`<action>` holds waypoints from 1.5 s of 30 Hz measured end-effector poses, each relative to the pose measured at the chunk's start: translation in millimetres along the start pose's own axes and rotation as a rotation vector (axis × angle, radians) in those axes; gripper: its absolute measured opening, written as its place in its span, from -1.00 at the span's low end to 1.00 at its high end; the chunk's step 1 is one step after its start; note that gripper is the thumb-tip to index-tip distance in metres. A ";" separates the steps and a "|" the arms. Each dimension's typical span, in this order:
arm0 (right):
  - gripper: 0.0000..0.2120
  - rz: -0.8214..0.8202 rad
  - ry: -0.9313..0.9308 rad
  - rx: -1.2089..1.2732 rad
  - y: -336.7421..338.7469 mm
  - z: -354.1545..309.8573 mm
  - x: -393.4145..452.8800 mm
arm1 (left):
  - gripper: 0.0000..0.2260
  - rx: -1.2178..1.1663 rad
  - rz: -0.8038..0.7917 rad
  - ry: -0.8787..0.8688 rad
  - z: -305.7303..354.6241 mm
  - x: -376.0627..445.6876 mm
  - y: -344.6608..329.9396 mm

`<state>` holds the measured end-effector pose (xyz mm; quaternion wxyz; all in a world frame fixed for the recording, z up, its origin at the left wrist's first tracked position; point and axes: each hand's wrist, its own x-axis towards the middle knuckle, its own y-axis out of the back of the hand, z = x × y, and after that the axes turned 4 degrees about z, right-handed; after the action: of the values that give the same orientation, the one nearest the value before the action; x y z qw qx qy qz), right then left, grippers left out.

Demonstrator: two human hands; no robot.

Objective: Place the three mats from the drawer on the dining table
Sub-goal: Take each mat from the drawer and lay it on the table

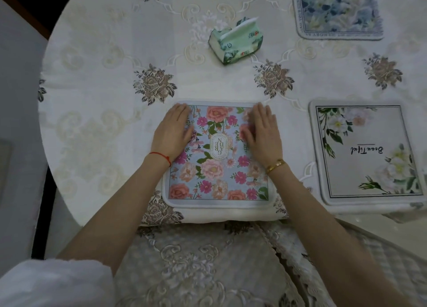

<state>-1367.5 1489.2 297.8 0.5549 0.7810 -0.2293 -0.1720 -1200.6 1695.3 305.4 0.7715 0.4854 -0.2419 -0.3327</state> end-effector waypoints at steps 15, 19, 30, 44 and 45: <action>-0.36 -0.121 0.052 -0.106 4.6 31.0 -50.2 | -0.44 0.064 -0.074 0.025 -12.3 -51.5 -4.7; -0.40 -0.110 0.074 -0.042 7.1 12.1 -66.3 | -0.48 0.031 -0.056 0.015 5.4 -75.2 0.9; -0.41 -0.223 0.124 -0.021 0.9 3.5 -119.6 | -0.46 0.016 -0.120 0.044 27.6 -127.4 -5.7; -0.37 -0.238 0.134 0.015 -3.4 -32.3 -166.3 | -0.44 0.065 -0.147 0.054 53.5 -181.3 -10.8; -0.37 -0.243 0.121 0.010 -5.6 -32.2 -166.8 | -0.44 0.058 -0.156 0.071 53.9 -181.1 -12.3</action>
<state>-1489.1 1607.7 305.3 0.5389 0.8146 -0.0999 -0.1896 -1361.4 1795.4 307.3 0.7368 0.5366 -0.1853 -0.3671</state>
